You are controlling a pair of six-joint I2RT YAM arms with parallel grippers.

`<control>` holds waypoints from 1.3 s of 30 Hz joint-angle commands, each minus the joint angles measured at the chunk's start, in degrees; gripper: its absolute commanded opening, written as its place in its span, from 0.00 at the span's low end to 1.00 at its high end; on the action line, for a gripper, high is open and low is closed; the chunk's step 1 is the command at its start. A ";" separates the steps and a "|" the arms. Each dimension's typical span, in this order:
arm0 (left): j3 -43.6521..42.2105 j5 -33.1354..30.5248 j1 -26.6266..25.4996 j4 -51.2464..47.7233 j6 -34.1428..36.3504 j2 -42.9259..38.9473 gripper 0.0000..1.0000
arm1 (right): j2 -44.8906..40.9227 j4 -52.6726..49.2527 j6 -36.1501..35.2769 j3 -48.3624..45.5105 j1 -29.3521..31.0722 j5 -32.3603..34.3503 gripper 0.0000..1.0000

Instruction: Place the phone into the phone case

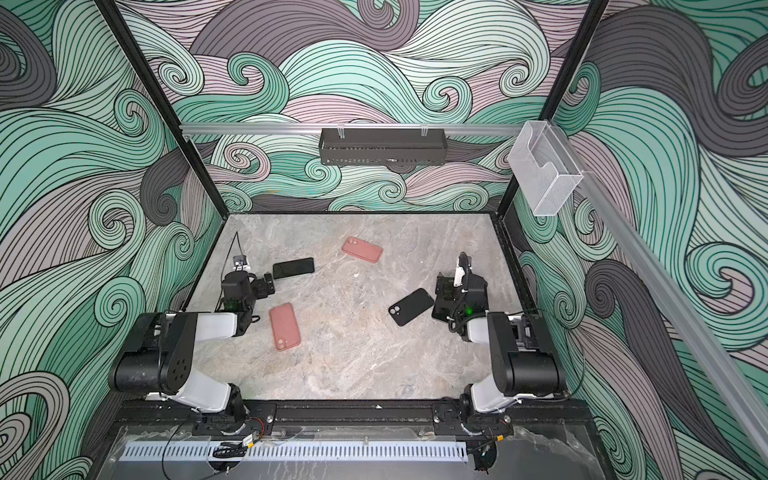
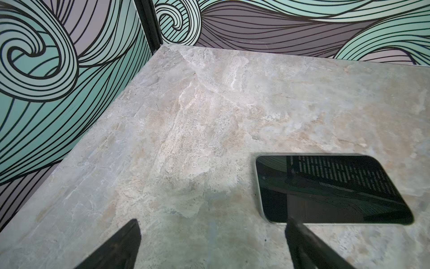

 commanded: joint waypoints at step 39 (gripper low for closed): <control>2.75 -2.44 -0.14 -8.74 -0.31 -7.43 0.99 | -4.77 -4.55 -0.63 1.40 0.65 0.46 1.00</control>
